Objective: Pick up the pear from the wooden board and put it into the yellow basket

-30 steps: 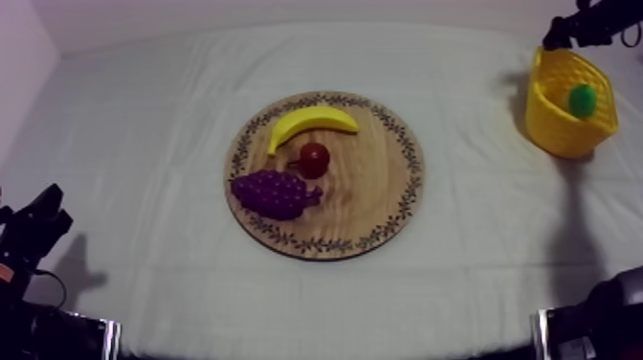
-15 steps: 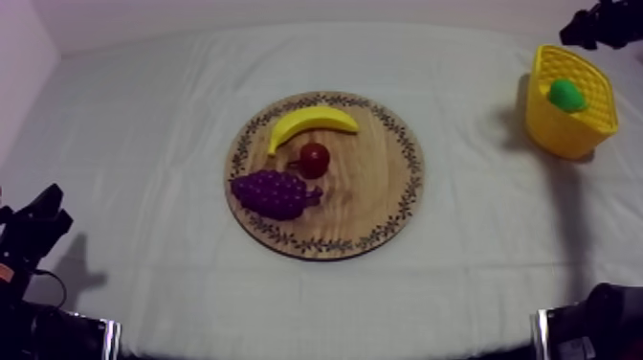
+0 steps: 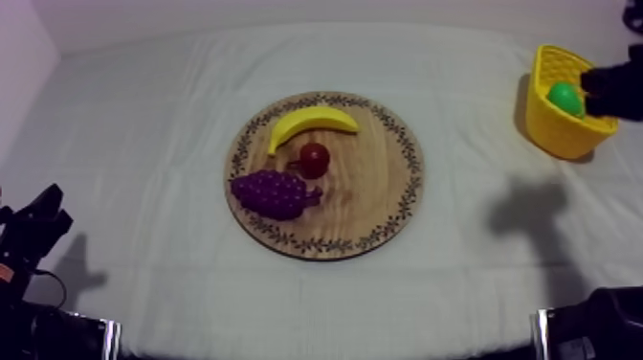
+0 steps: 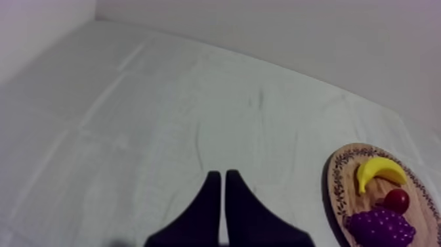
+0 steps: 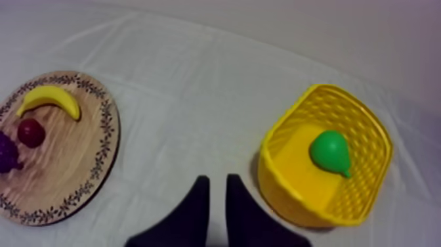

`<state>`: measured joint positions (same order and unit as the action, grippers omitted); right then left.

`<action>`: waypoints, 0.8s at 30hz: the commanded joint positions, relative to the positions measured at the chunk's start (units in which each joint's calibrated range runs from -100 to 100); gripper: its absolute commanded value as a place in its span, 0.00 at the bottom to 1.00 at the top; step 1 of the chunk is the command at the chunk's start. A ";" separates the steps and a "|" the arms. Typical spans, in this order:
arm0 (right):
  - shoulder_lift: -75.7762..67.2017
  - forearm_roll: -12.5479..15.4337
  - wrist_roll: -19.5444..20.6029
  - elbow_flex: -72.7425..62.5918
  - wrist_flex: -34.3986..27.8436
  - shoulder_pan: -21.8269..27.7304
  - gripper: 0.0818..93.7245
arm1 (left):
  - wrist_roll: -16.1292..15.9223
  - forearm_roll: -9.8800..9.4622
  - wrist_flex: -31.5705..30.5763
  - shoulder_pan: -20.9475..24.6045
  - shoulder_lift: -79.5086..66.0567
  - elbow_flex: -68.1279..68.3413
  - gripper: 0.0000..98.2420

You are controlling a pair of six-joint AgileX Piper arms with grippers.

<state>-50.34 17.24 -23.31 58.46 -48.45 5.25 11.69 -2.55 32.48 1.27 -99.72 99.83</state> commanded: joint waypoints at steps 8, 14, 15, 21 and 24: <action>-25.10 -1.83 1.66 27.62 5.55 -0.55 0.01 | 0.01 -0.01 0.01 0.00 -0.02 -0.05 0.00; -34.00 -5.38 5.25 35.28 4.32 -0.77 0.00 | 0.01 -0.01 0.01 0.00 -0.02 -0.05 0.00; -35.23 -6.36 6.43 35.89 4.13 -0.90 0.00 | 0.02 -0.01 0.01 0.00 -0.02 -0.05 0.00; -41.23 -10.88 14.60 38.09 4.49 -1.89 0.00 | 0.02 -0.01 0.01 0.00 -0.02 -0.05 0.00; -43.12 -12.31 14.22 39.01 5.68 -2.19 0.00 | 0.01 -0.01 0.01 0.00 -0.02 -0.05 0.00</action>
<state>-92.80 5.65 -9.86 97.23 -43.38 3.06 11.69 -2.55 32.48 1.27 -99.72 99.83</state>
